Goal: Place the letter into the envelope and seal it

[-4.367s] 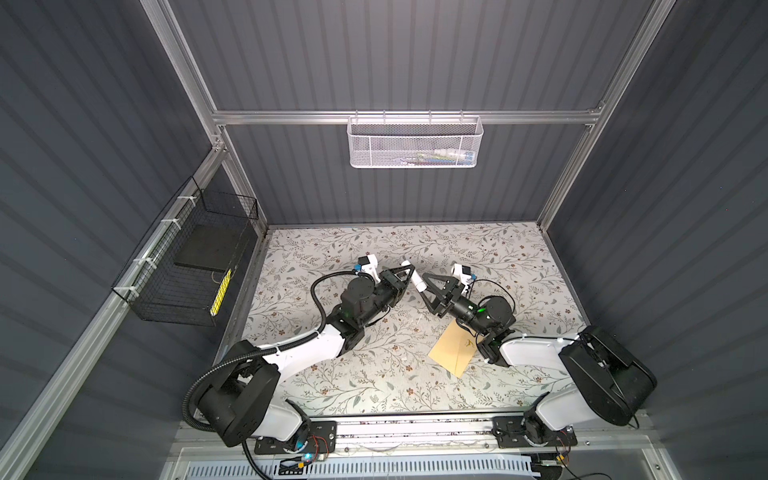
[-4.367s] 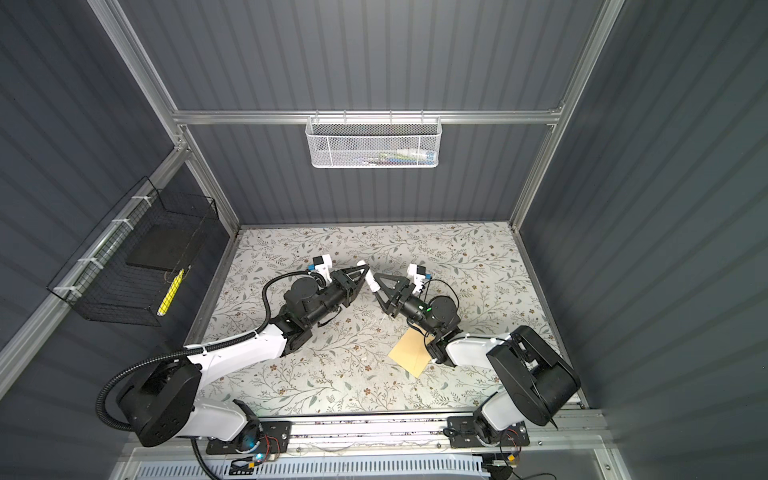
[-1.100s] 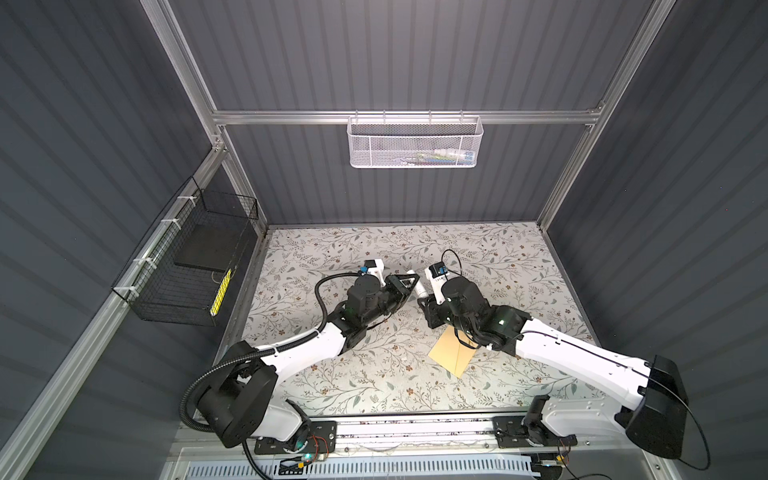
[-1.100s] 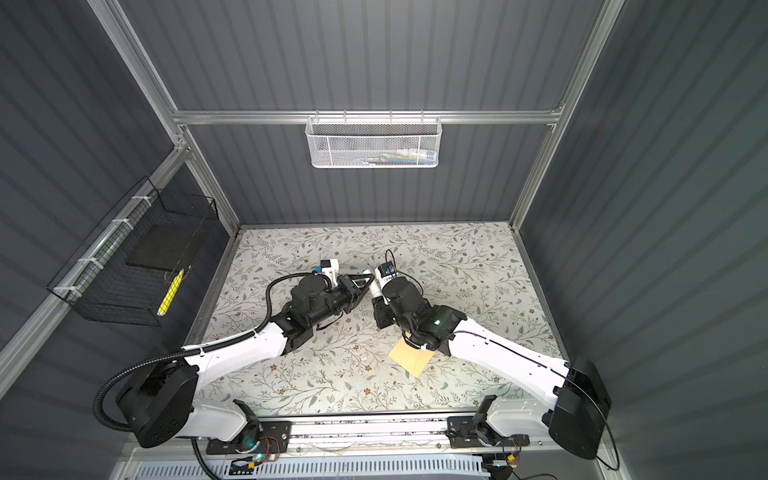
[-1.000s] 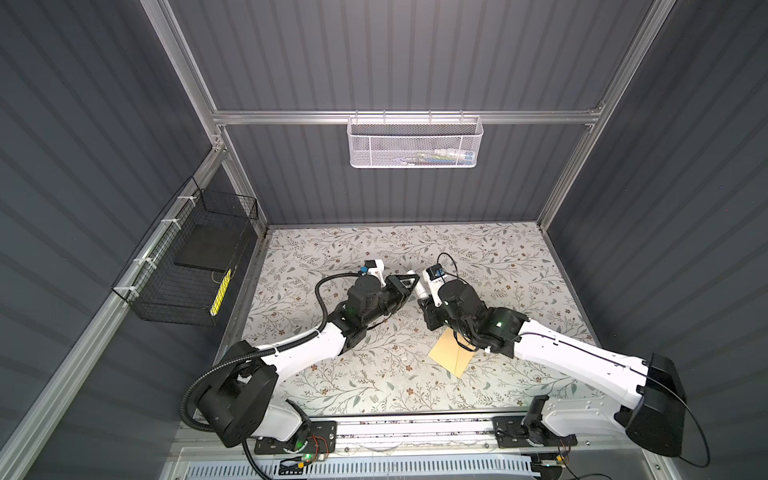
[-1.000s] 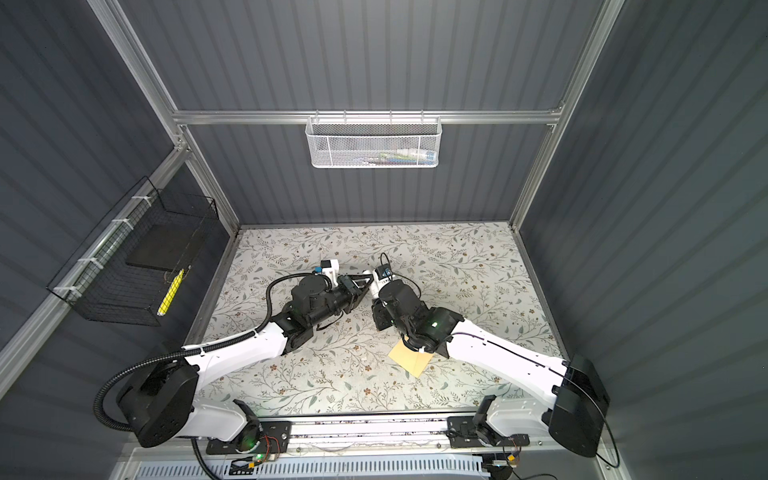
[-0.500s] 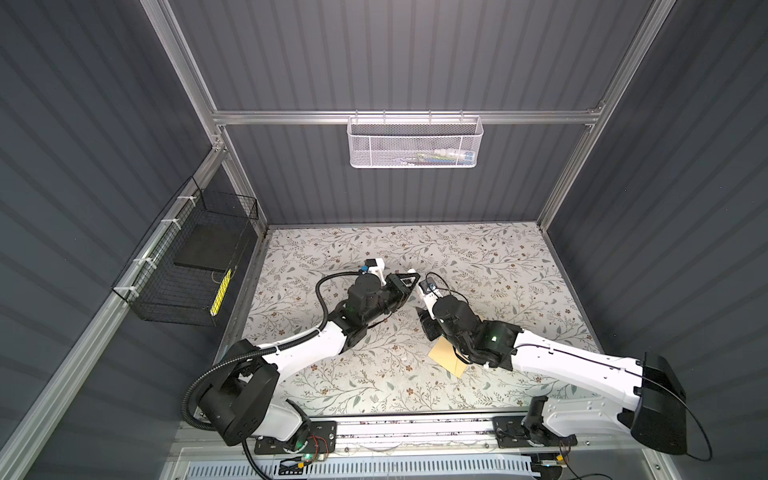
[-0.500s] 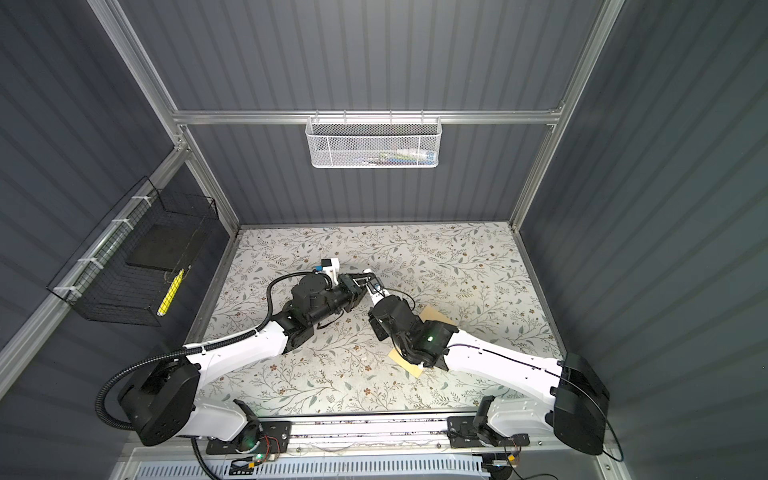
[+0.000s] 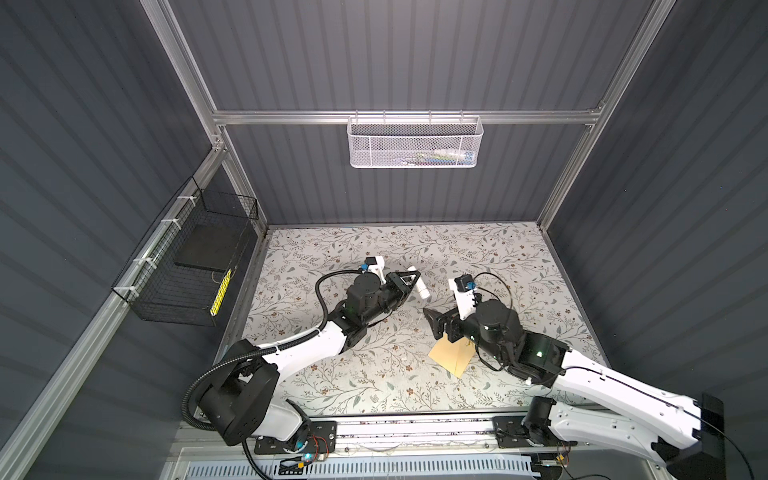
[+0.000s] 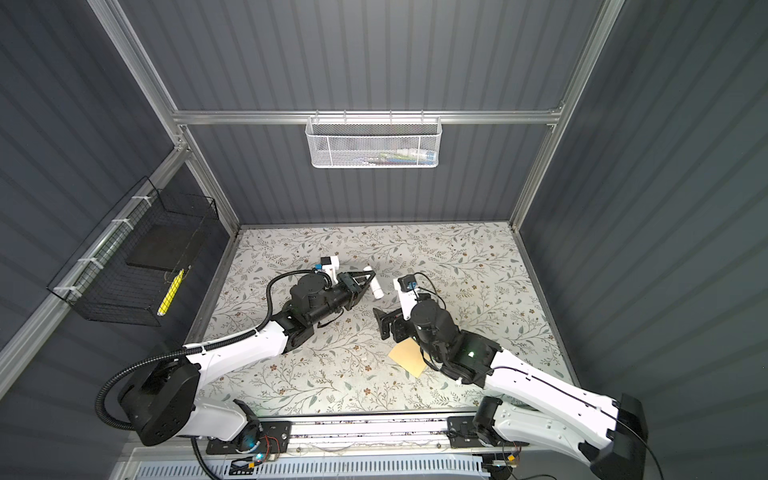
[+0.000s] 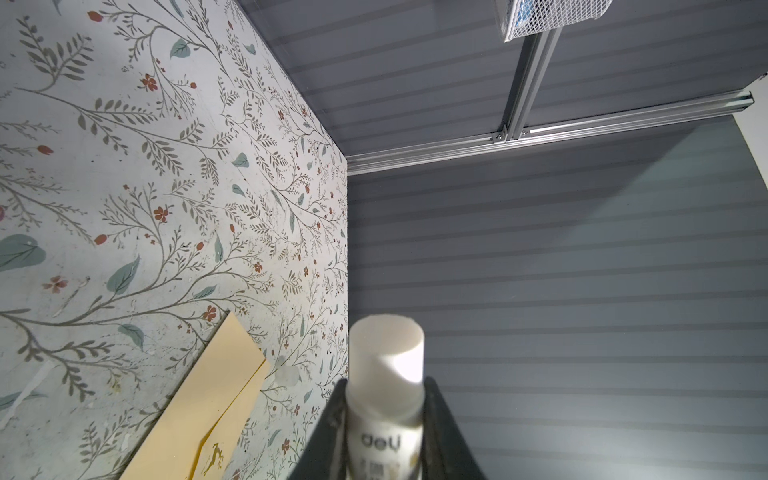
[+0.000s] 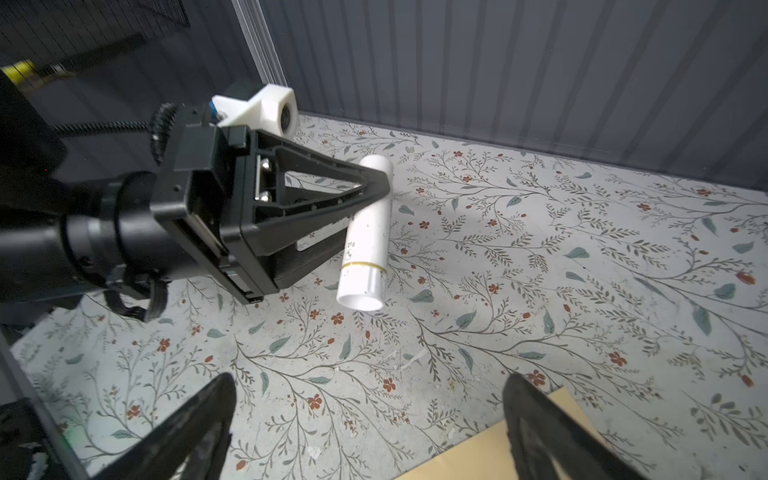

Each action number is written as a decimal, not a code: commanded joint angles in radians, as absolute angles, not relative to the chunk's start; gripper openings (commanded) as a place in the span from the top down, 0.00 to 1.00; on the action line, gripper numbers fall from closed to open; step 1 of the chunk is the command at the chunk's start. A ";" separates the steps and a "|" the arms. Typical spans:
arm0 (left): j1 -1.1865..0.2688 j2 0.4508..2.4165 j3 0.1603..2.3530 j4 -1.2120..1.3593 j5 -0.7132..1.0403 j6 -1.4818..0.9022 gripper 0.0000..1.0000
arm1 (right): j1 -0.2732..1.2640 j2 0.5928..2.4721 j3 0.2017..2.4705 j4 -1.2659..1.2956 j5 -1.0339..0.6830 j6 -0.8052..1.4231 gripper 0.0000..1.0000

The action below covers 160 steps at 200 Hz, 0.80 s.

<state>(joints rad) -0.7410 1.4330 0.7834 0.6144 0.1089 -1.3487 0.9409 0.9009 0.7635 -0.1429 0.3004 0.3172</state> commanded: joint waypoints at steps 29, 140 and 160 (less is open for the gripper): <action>-0.739 1.431 0.780 0.671 0.114 -1.310 1.00 | 0.758 0.731 0.713 -0.171 0.001 0.656 0.01; -0.739 1.425 0.764 0.752 0.103 -1.319 1.00 | 0.530 1.127 0.405 1.122 -0.419 1.574 0.18; -0.739 1.421 0.765 0.753 0.099 -1.319 1.00 | 0.546 1.228 0.420 1.229 -0.415 1.602 0.28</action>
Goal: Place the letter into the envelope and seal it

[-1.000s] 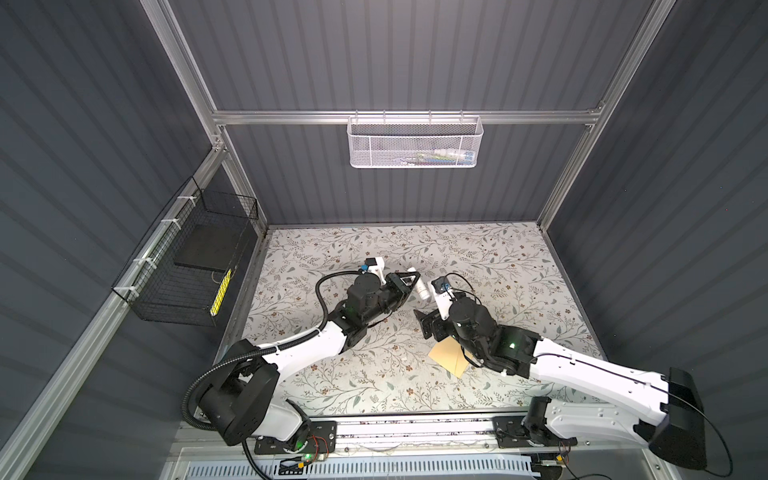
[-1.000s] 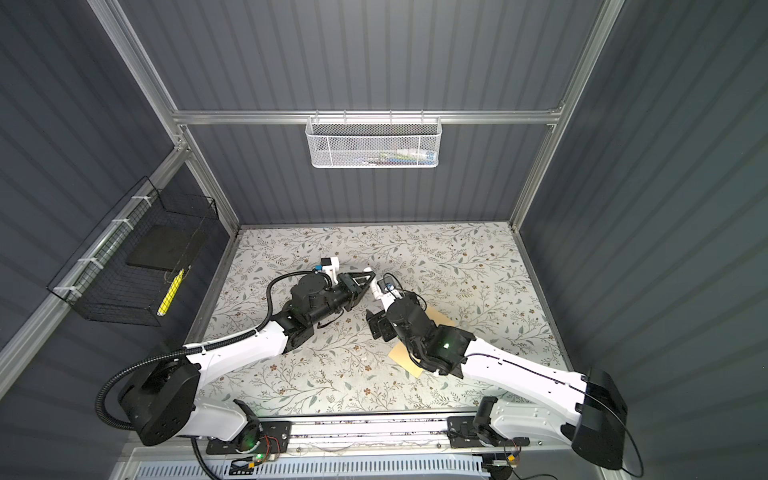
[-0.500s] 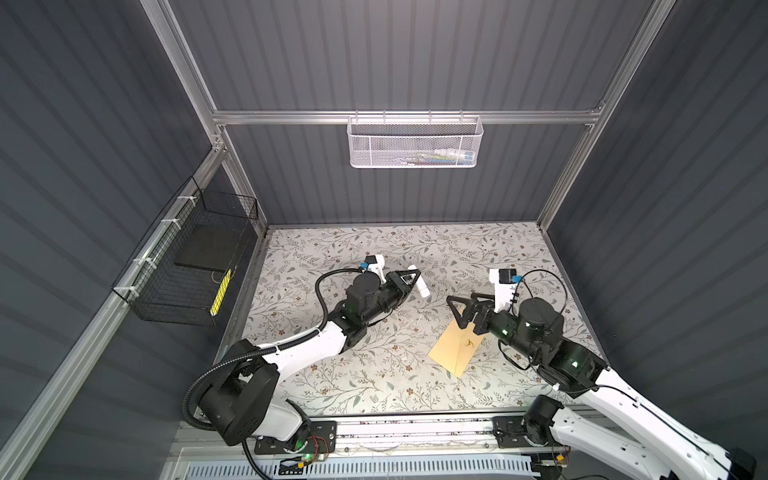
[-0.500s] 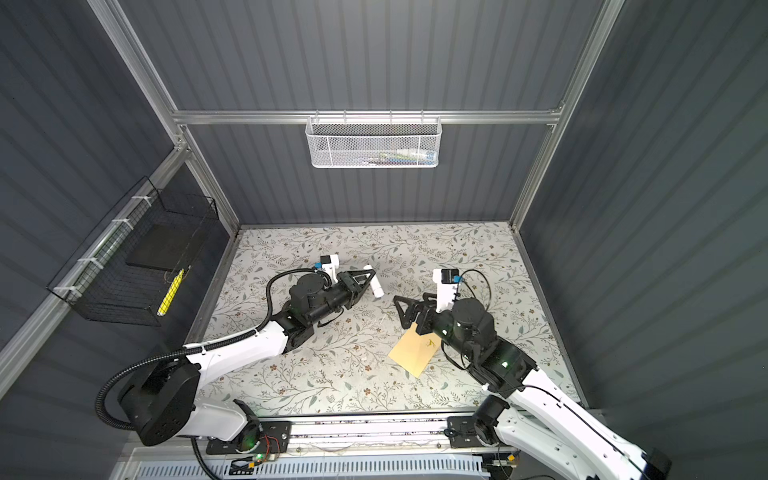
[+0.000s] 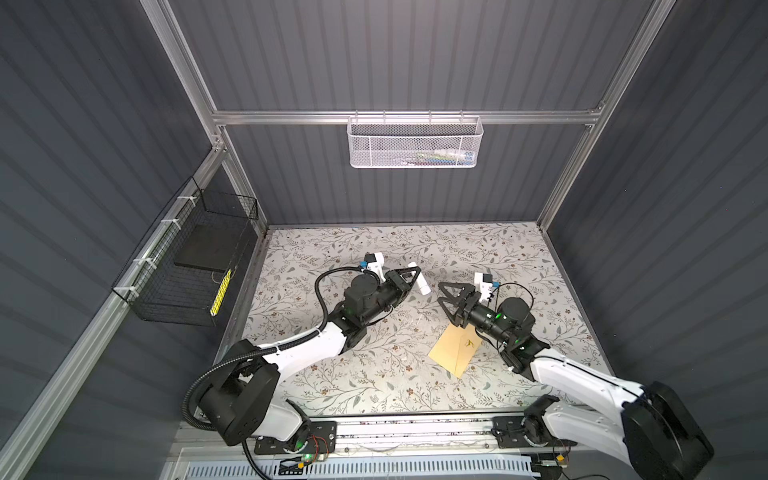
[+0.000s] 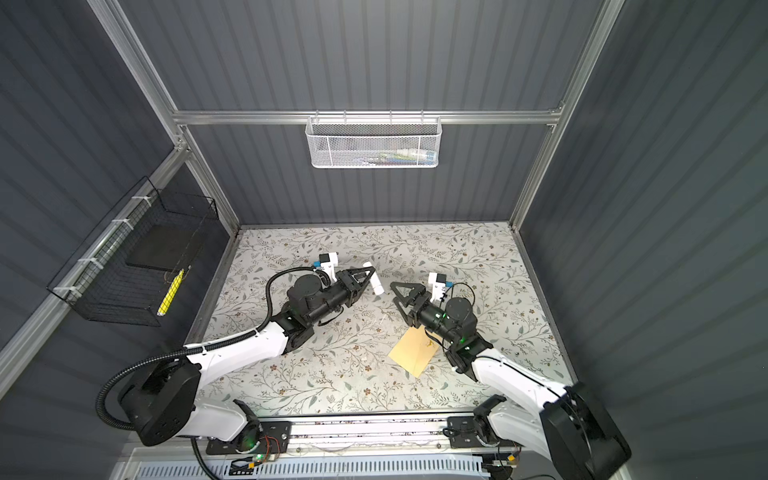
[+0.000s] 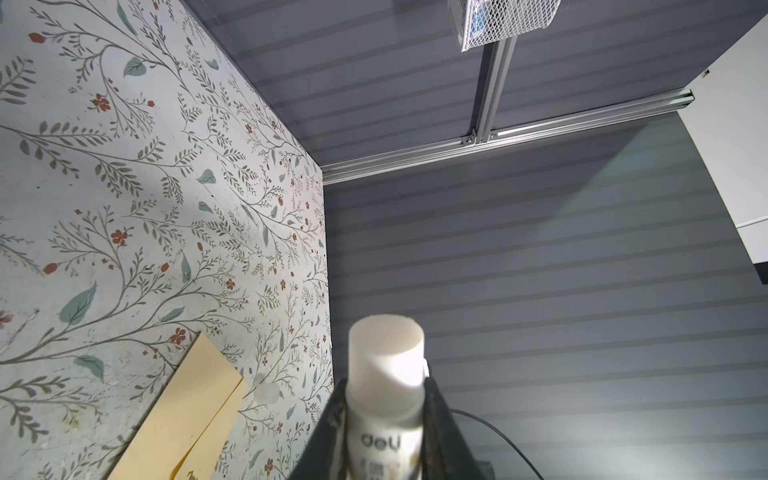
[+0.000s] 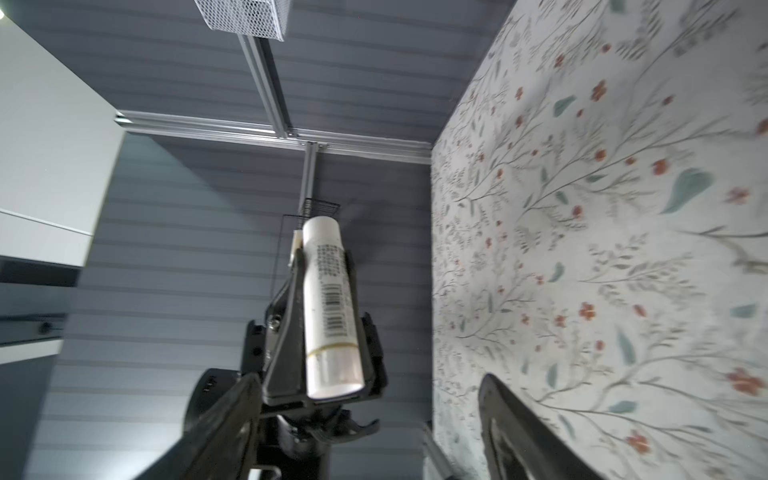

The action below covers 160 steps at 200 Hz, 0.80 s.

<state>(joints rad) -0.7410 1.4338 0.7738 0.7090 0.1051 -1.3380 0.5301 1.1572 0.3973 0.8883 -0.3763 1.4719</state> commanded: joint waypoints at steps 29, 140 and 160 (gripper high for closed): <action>-0.739 1.417 0.764 0.746 0.094 -1.315 1.00 | 0.576 1.315 0.437 1.316 -0.413 1.621 0.35; -0.739 1.420 0.765 0.741 0.087 -1.314 1.00 | 0.619 1.381 0.434 1.375 -0.414 1.613 0.55; -0.739 1.421 0.764 0.742 0.087 -1.315 1.00 | 0.625 1.388 0.440 1.369 -0.418 1.608 0.56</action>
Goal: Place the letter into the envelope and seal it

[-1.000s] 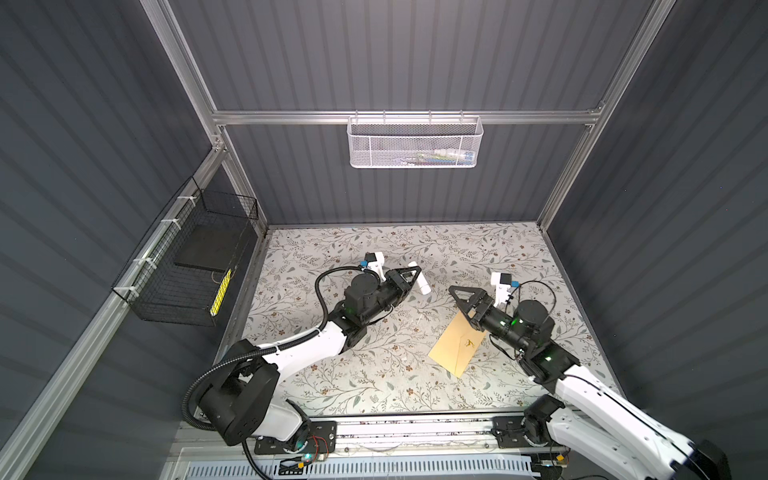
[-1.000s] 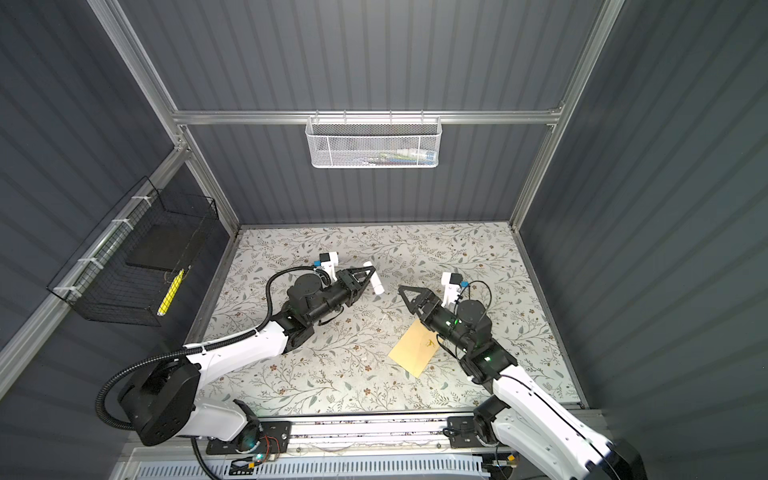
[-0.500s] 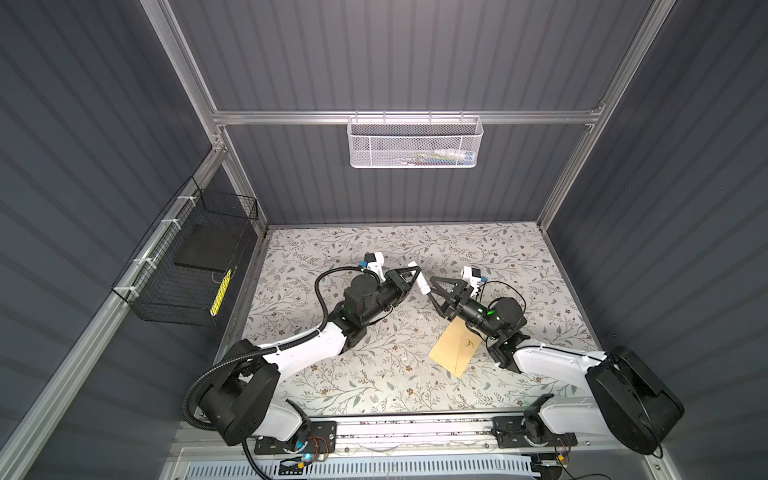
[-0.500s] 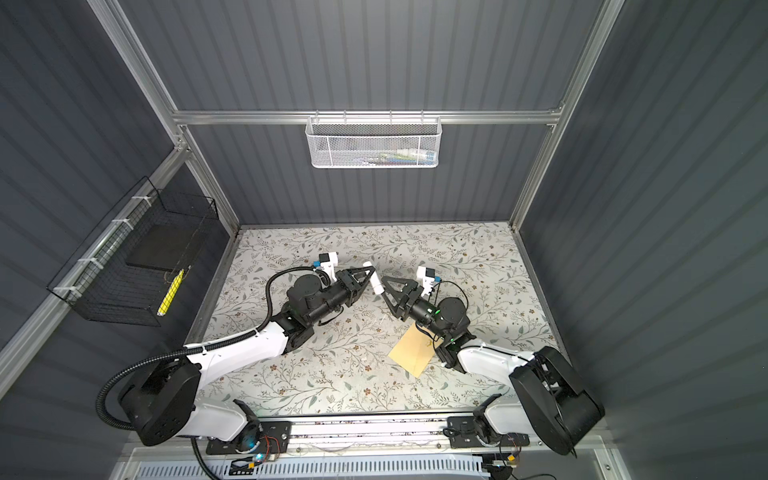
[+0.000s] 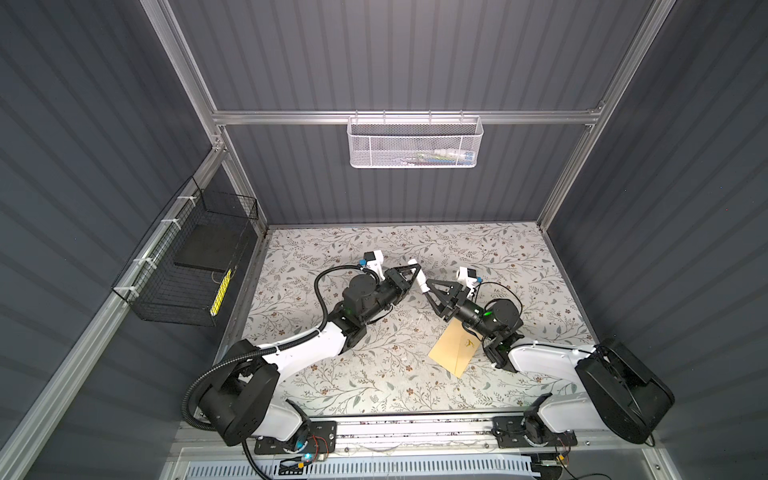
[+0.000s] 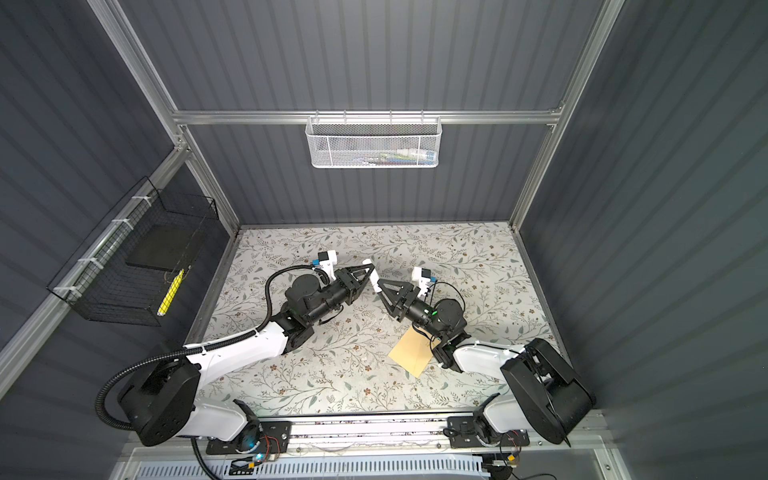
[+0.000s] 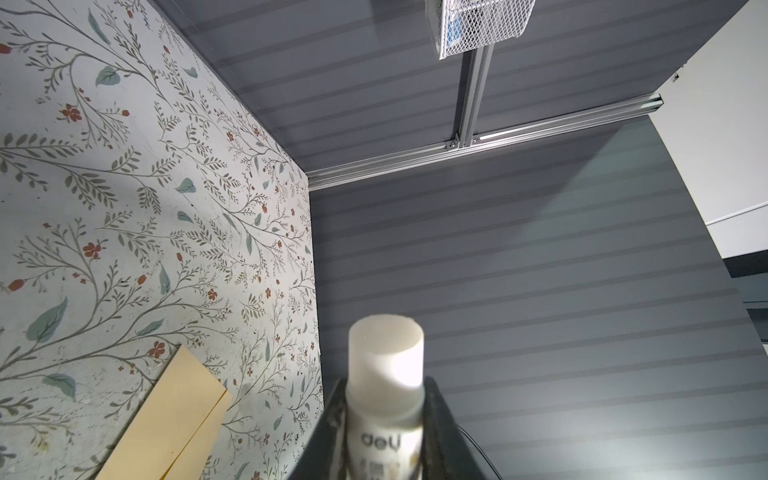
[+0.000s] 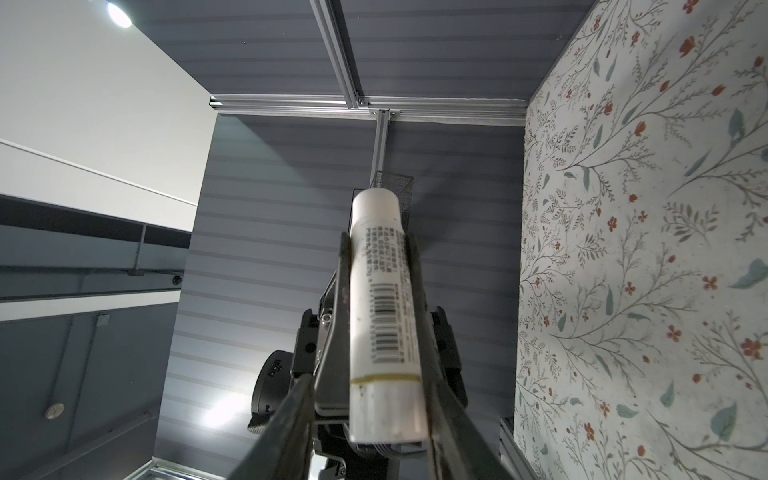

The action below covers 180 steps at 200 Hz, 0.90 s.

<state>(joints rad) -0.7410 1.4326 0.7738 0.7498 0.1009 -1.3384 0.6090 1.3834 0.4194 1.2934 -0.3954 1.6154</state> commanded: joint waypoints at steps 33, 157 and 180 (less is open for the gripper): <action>-0.739 1.418 0.759 0.733 0.080 -1.315 1.00 | 0.628 1.392 0.455 1.346 -0.430 1.594 0.64; -0.738 1.420 0.779 0.666 0.112 -1.297 1.00 | 0.642 1.126 0.594 0.442 -0.376 1.127 0.76; -0.739 1.422 0.786 0.643 0.121 -1.290 1.00 | 0.660 1.067 0.676 0.158 -0.267 0.959 0.75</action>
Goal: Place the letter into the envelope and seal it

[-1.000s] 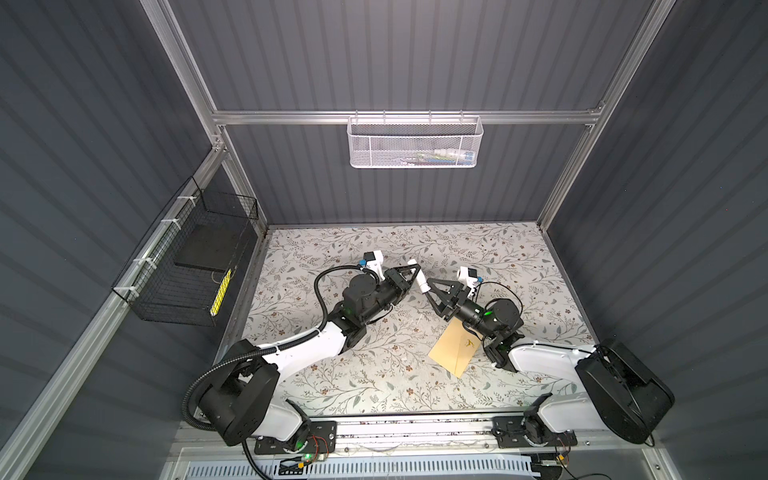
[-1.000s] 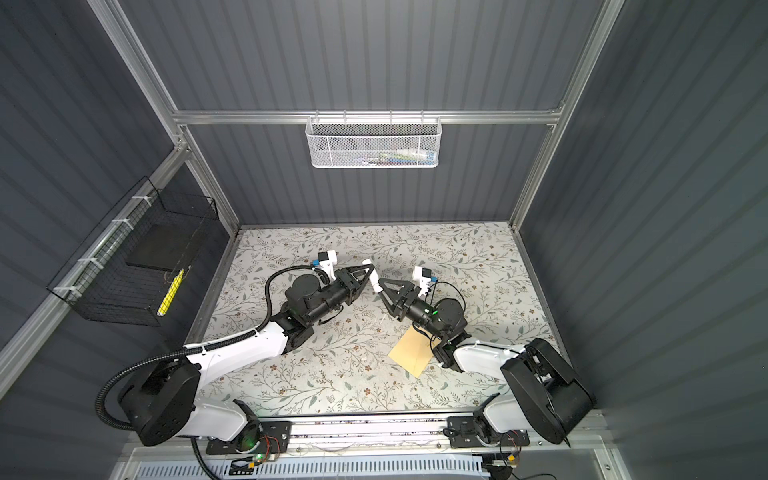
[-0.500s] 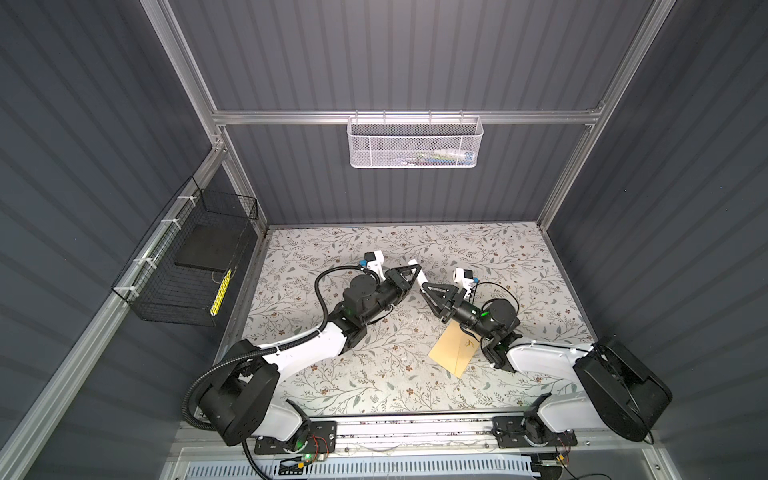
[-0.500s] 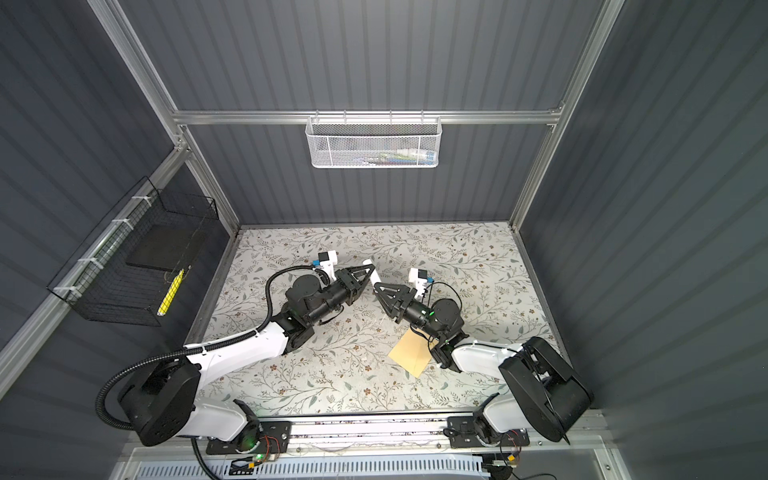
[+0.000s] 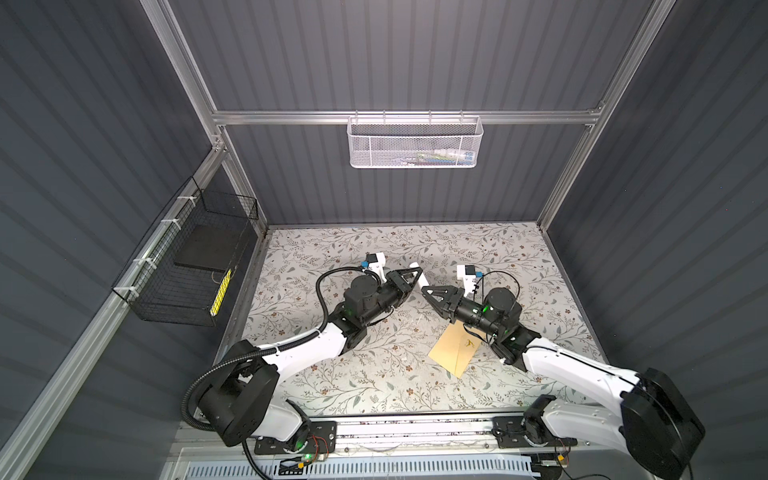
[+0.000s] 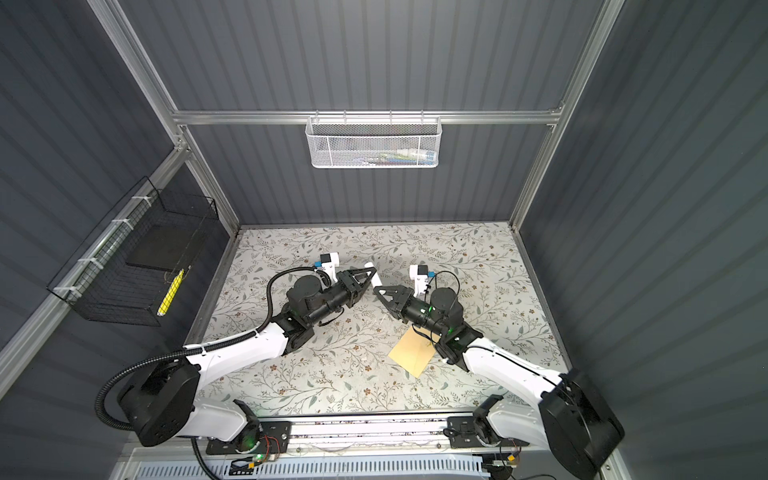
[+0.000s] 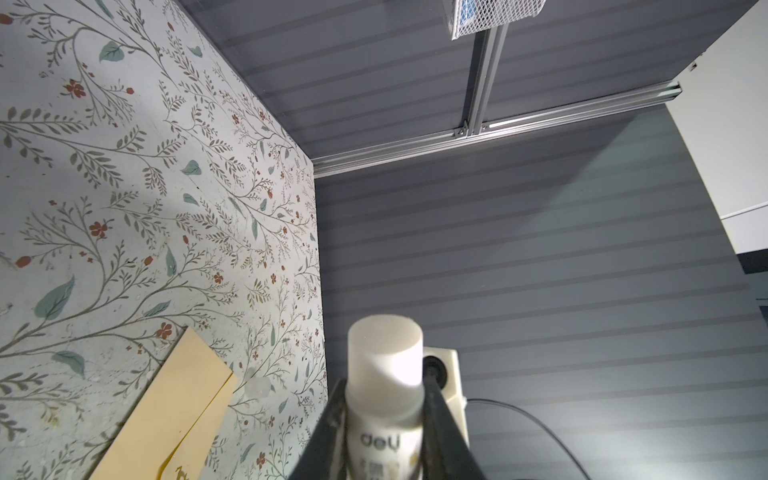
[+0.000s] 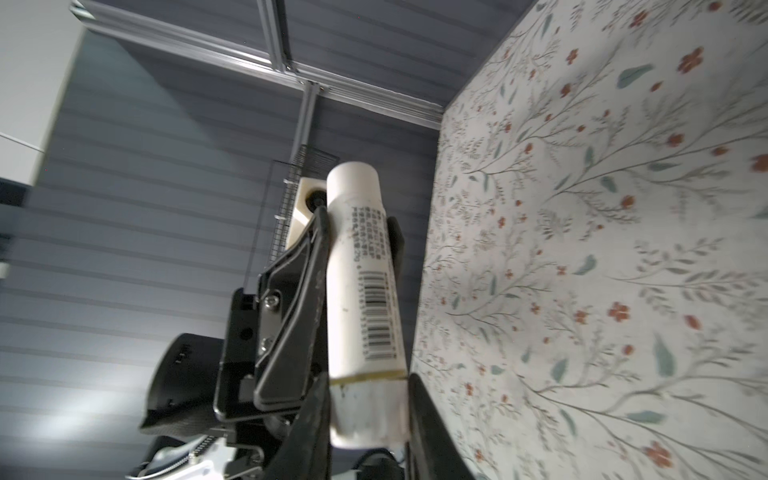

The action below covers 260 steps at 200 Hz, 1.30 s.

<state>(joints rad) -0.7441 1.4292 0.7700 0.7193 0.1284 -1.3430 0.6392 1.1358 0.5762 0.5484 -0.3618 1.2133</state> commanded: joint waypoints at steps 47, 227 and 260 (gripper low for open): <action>-0.739 1.434 0.804 0.627 0.137 -1.292 1.00 | 0.709 1.094 0.806 -0.113 -0.127 0.740 0.75; -0.740 1.437 0.828 0.570 0.139 -1.298 1.00 | 1.013 1.335 1.018 -0.320 0.591 0.252 0.70; -0.740 1.433 0.826 0.571 0.138 -1.298 1.00 | 1.017 1.290 0.984 -0.277 0.580 0.250 0.58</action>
